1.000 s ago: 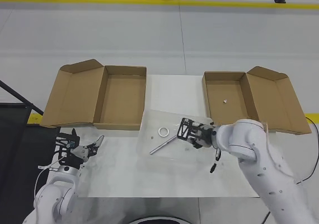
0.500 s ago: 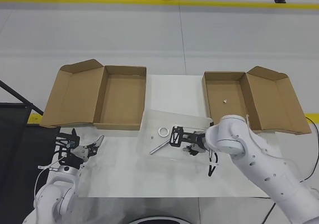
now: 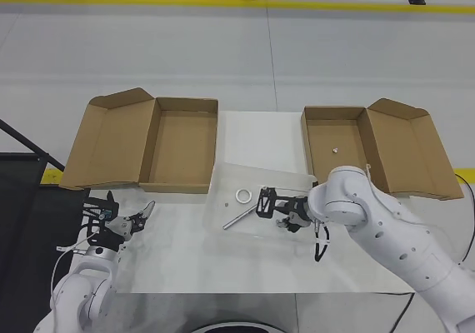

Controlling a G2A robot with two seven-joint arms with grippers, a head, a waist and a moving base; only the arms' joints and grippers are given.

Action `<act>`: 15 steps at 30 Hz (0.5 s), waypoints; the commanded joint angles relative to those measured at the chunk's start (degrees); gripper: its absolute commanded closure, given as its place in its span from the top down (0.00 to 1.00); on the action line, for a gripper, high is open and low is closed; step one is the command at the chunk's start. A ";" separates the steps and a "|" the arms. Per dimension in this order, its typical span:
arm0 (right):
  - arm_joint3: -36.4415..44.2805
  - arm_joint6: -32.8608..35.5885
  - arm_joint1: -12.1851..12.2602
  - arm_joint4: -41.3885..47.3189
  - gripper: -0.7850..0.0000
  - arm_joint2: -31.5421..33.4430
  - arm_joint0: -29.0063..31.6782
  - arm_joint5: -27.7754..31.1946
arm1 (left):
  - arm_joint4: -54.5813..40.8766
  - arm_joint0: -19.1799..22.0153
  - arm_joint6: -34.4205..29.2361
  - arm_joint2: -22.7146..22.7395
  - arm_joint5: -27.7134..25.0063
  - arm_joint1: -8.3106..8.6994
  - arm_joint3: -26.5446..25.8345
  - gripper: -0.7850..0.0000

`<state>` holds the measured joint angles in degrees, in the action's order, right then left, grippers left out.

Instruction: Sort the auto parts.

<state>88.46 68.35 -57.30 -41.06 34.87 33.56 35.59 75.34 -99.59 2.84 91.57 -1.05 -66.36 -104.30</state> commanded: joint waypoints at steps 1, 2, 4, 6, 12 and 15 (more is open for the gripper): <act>-0.34 -0.29 -0.14 -0.31 0.39 -0.28 0.11 -0.11 | 0.00 0.00 0.00 0.00 0.00 0.00 0.00 1.00; -0.60 -0.50 -0.24 -0.53 0.39 -0.48 0.16 -0.16 | 0.00 0.00 0.00 0.00 0.00 0.00 0.00 1.00; -1.38 -1.14 -0.47 -0.94 0.38 -0.82 0.15 -0.40 | 0.00 0.00 0.00 0.00 0.00 0.00 0.00 1.00; -2.24 -1.77 -0.72 -1.38 0.37 -1.13 0.02 -0.37 | 0.00 0.00 0.00 0.00 0.00 0.00 0.00 1.00; -3.63 -2.25 -1.39 -1.79 0.34 -2.00 -0.42 0.01 | 0.00 0.00 0.00 0.00 0.00 0.00 0.00 1.00; -4.39 -2.15 -1.72 -1.51 0.29 -2.47 -0.67 0.46 | 0.00 0.00 0.00 0.00 0.00 0.00 0.00 1.00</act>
<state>84.31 66.17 -58.92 -42.70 32.54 32.97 35.85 75.34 -99.59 2.84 91.57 -1.05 -66.36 -104.30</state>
